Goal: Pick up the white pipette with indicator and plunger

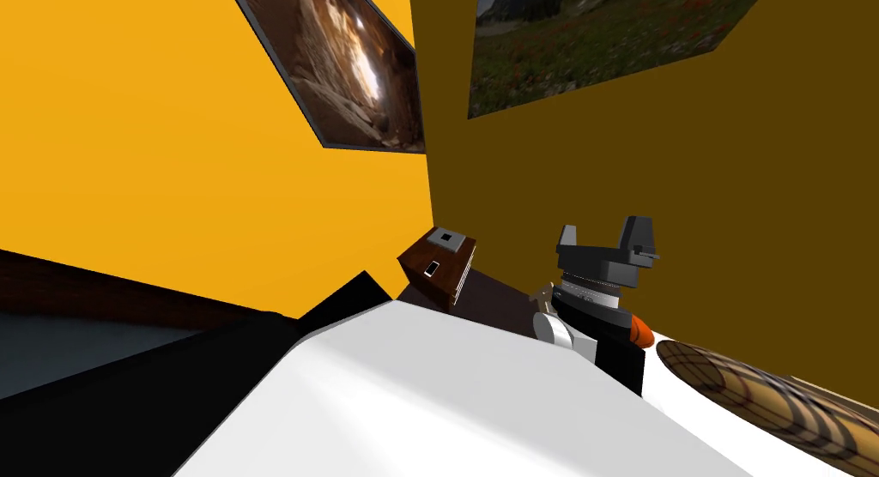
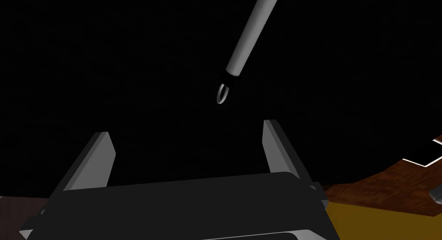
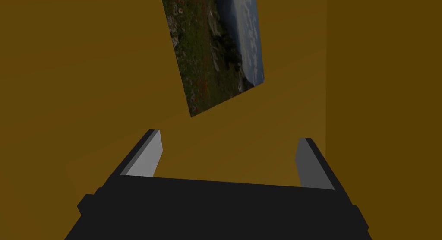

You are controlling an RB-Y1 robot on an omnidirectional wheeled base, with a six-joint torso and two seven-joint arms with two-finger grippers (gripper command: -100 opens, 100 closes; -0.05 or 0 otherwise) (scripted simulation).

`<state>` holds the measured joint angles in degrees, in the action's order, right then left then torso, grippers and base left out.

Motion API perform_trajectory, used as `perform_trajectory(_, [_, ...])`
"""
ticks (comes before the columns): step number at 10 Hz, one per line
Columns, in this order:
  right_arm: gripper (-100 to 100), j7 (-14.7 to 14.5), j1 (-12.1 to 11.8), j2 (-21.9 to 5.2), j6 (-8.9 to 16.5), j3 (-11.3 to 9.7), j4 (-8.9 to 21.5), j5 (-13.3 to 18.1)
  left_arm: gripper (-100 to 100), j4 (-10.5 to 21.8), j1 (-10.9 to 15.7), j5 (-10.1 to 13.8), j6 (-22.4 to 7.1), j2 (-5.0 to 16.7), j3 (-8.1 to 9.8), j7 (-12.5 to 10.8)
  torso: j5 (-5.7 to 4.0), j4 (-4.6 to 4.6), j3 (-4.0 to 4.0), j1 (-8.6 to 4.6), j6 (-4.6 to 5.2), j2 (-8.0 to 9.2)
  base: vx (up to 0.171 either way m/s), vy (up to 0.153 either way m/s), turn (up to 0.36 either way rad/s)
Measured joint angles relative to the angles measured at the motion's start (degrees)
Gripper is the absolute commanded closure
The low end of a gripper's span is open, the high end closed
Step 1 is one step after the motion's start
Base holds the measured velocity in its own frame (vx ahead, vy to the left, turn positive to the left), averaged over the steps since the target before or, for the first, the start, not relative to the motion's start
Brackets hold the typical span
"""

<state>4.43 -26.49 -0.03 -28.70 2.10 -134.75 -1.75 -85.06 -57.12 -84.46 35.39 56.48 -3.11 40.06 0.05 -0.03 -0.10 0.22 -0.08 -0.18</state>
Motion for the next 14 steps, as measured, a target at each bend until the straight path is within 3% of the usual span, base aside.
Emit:
perform_trajectory(6, [0,0.00,0.00,0.00,0.00,0.00,0.00,0.00,-100,4.88,1.32,-8.15,2.54,2.91,-1.07,4.73,0.00,0.03,0.08,-0.04,-0.01,0.14,0.015,0.067,-0.144])
perform_trajectory(9, [0,0.00,0.00,0.01,0.00,0.00,0.00,0.00,-100,8.19,3.27,-10.17,4.02,3.36,-1.61,7.37,-0.06,0.03,0.08,-0.30,-0.07,0.14,0.000,0.008,-0.016])
perform_trajectory(14, [0,0.00,0.00,0.01,0.00,0.00,0.00,0.00,-100,8.48,3.39,-10.63,4.36,3.64,-1.60,7.68,-0.07,0.03,0.09,-0.34,-0.07,0.14,0.000,0.000,0.000])
